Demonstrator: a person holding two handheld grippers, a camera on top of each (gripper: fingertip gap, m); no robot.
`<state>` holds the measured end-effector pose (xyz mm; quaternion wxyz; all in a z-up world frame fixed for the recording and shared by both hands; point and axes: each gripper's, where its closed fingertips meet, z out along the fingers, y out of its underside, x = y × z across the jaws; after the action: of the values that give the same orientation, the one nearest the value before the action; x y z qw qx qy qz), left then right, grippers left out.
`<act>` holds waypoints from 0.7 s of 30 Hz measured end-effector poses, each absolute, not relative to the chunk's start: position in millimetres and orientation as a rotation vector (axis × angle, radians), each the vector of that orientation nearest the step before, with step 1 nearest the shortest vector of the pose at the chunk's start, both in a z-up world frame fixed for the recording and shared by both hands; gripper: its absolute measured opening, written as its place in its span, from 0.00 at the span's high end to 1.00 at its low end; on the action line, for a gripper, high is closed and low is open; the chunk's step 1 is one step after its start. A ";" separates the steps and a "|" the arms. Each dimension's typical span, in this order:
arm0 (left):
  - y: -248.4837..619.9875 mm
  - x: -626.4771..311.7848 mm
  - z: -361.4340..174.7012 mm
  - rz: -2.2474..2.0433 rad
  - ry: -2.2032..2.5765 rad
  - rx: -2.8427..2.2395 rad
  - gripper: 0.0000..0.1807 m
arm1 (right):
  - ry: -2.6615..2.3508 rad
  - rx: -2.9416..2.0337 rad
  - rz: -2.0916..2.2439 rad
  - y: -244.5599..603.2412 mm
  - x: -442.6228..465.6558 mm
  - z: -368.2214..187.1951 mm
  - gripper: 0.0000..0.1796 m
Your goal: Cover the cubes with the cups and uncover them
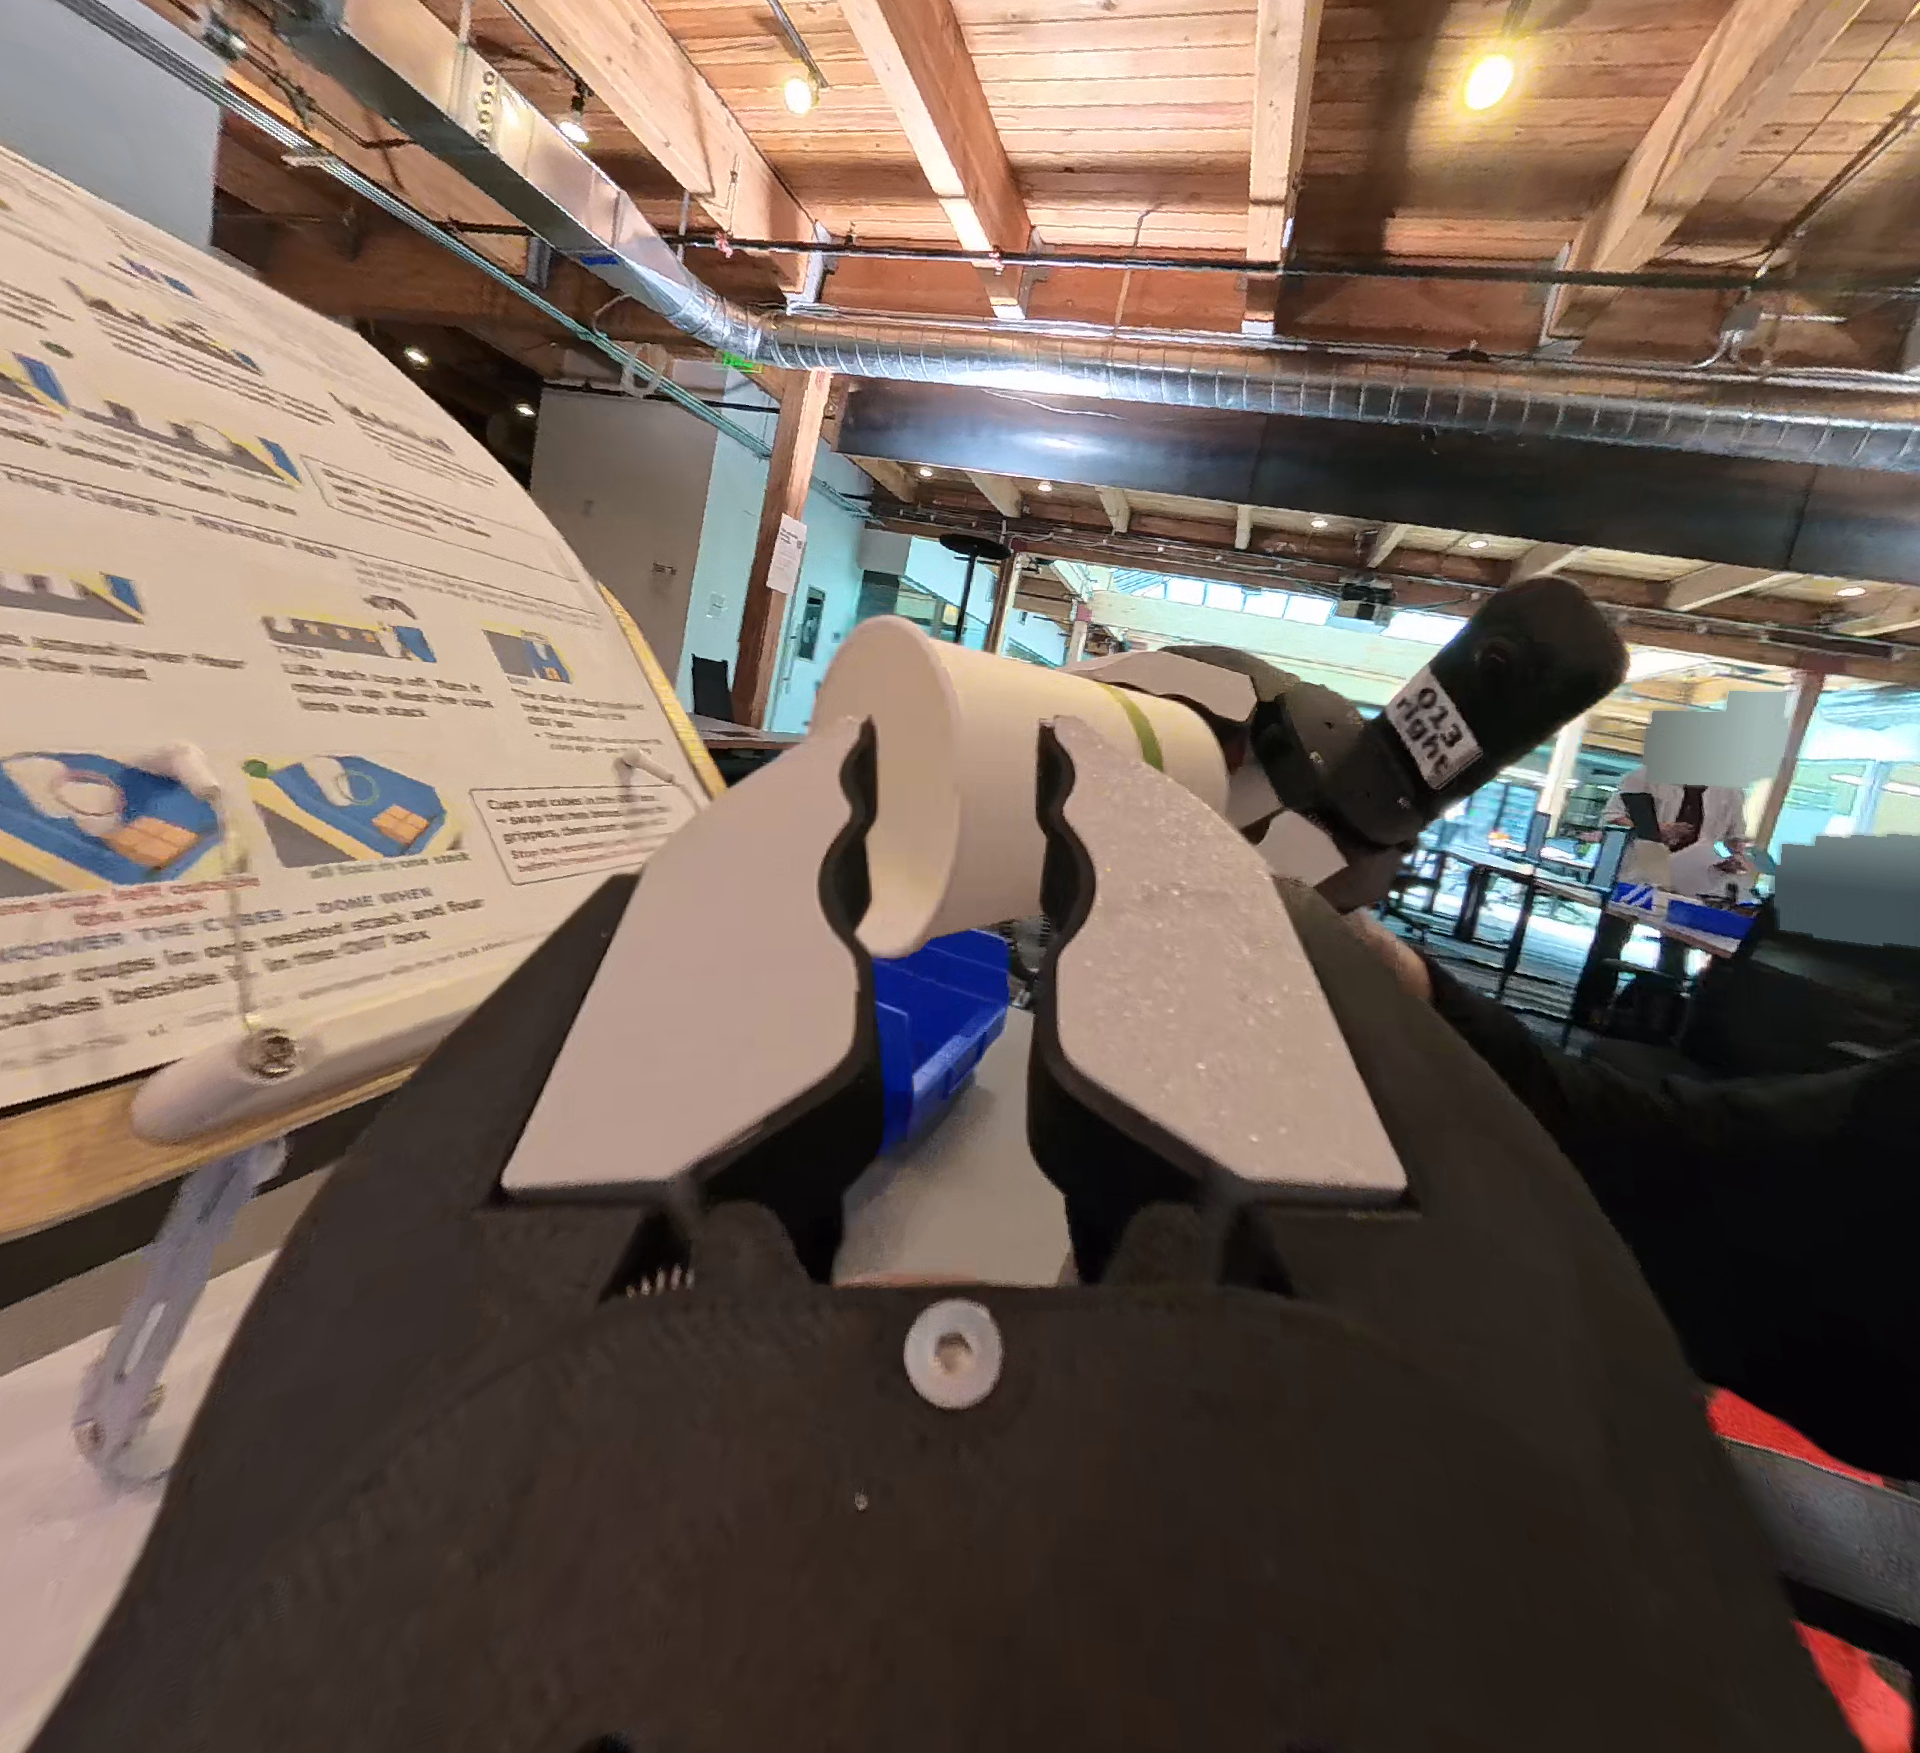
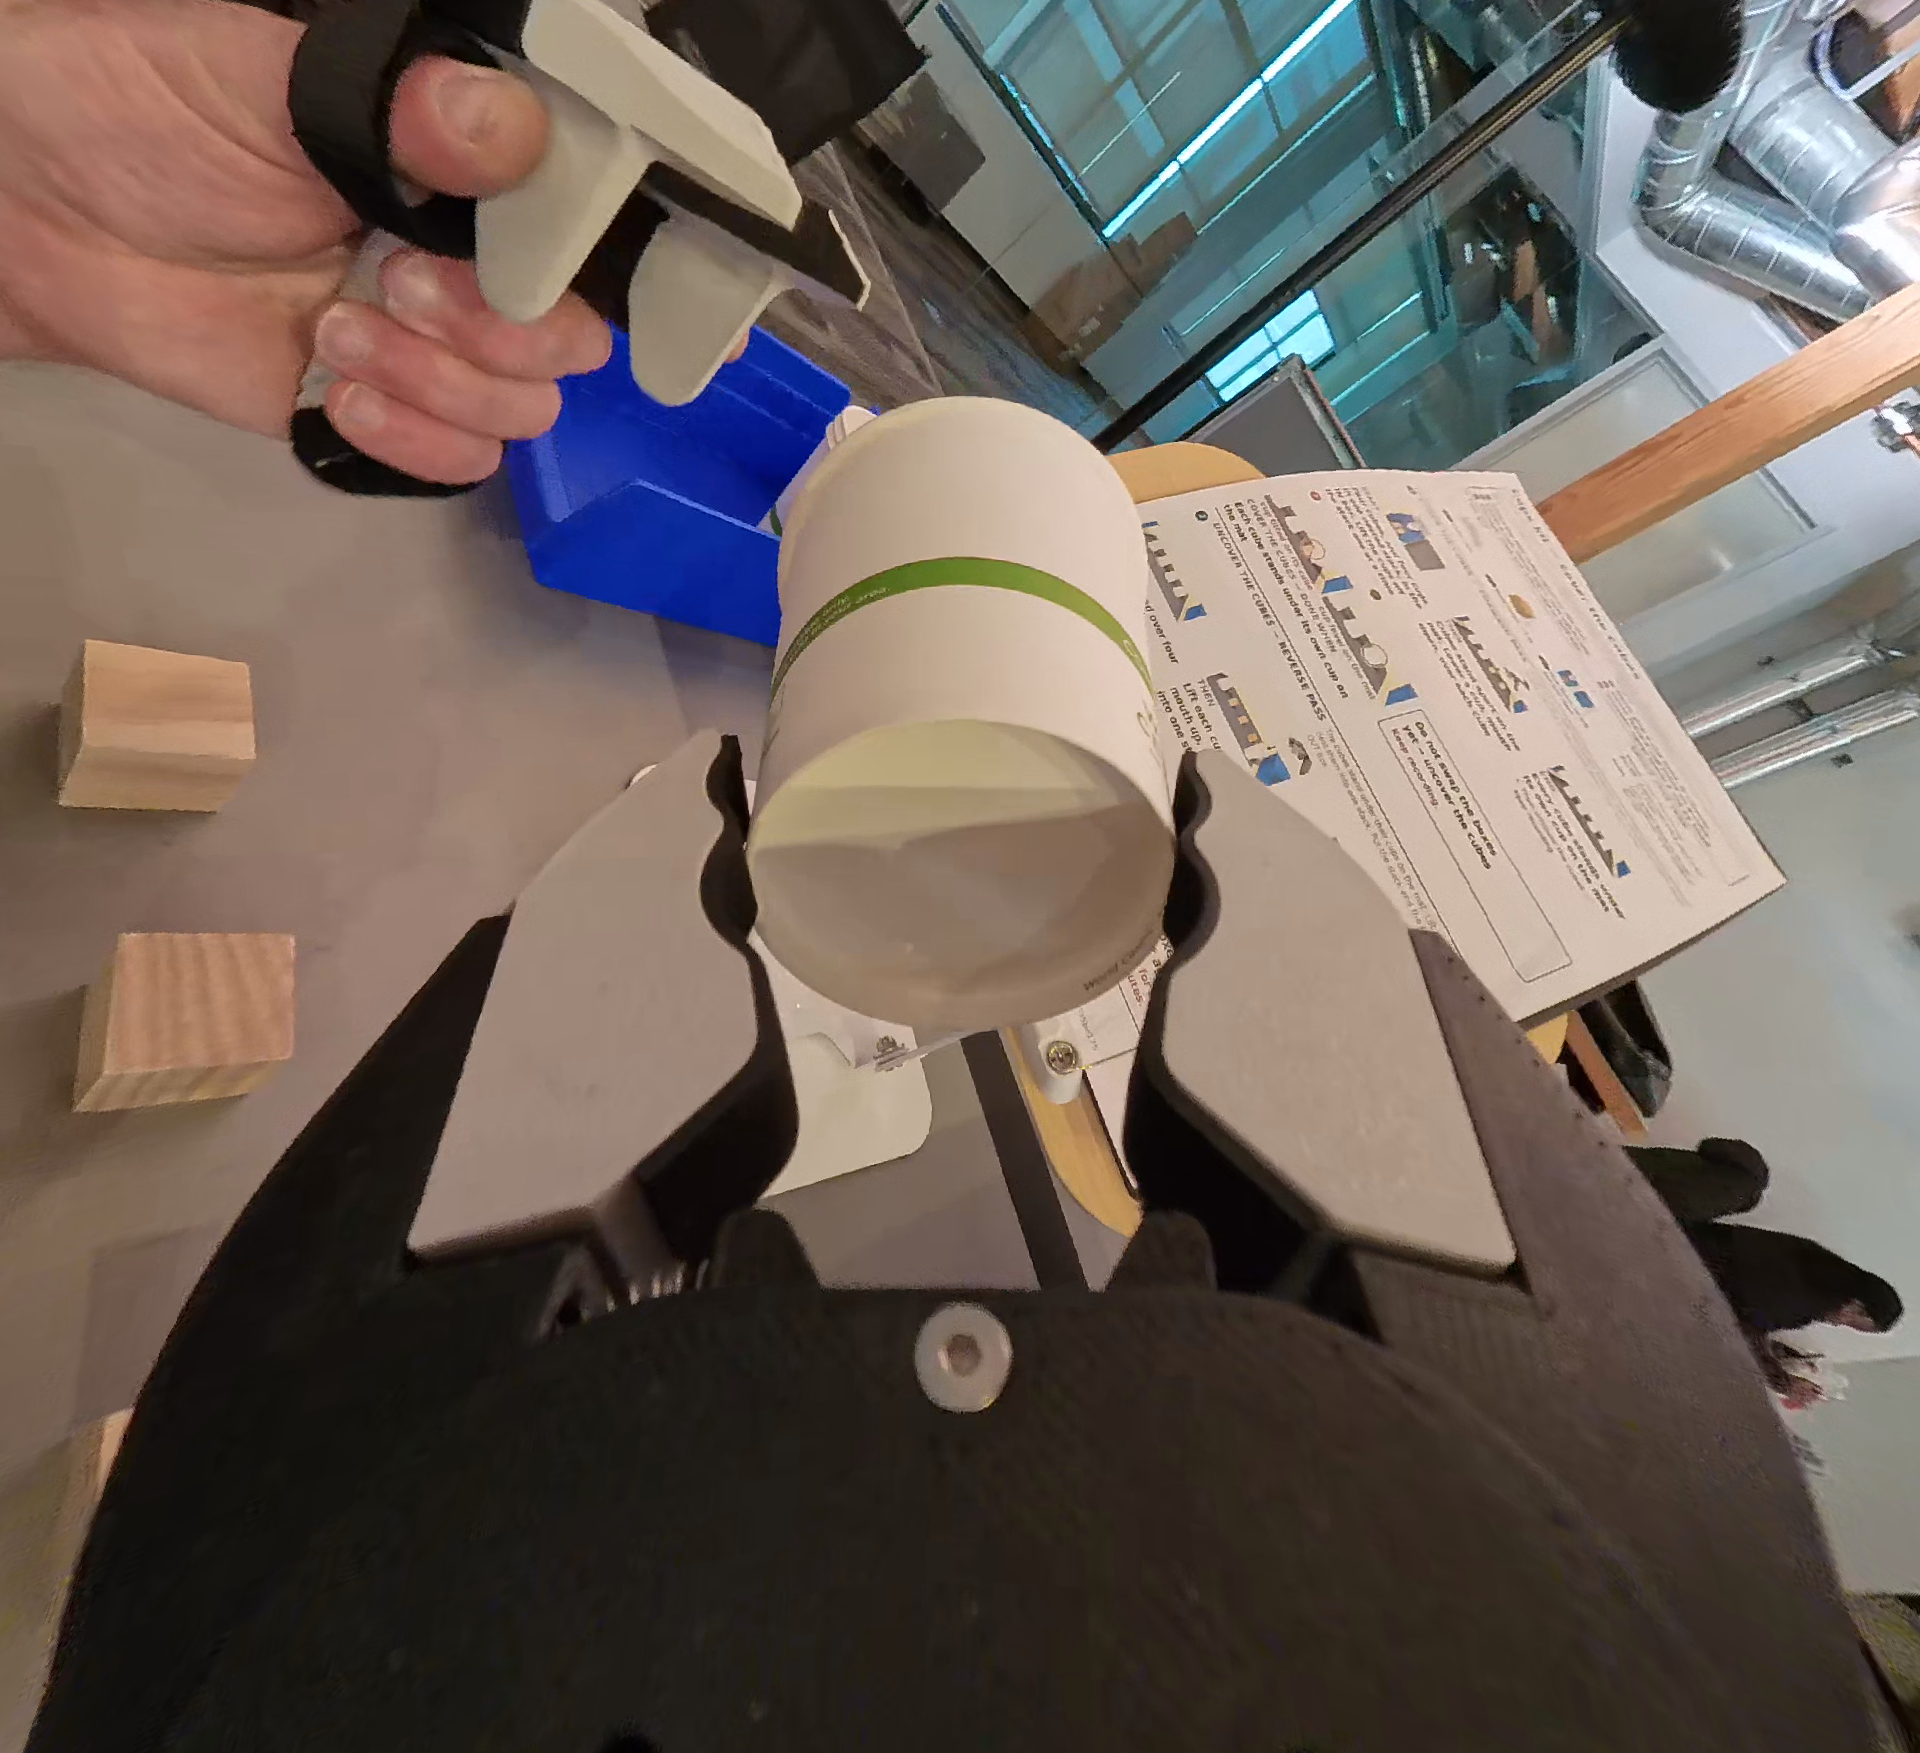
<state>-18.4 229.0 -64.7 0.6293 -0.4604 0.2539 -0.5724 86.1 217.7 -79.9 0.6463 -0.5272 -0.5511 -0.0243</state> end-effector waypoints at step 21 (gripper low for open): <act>301.5 -194.4 -98.4 -0.304 0.494 -1.277 1.00 | -2.241 -1.502 0.242 176.7 -5.1 -168.1 0.56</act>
<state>-194.4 301.5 -98.4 0.7640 -0.5874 0.2271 -0.1400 -5.1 176.7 -168.1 0.2147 -0.5414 -0.8082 0.0873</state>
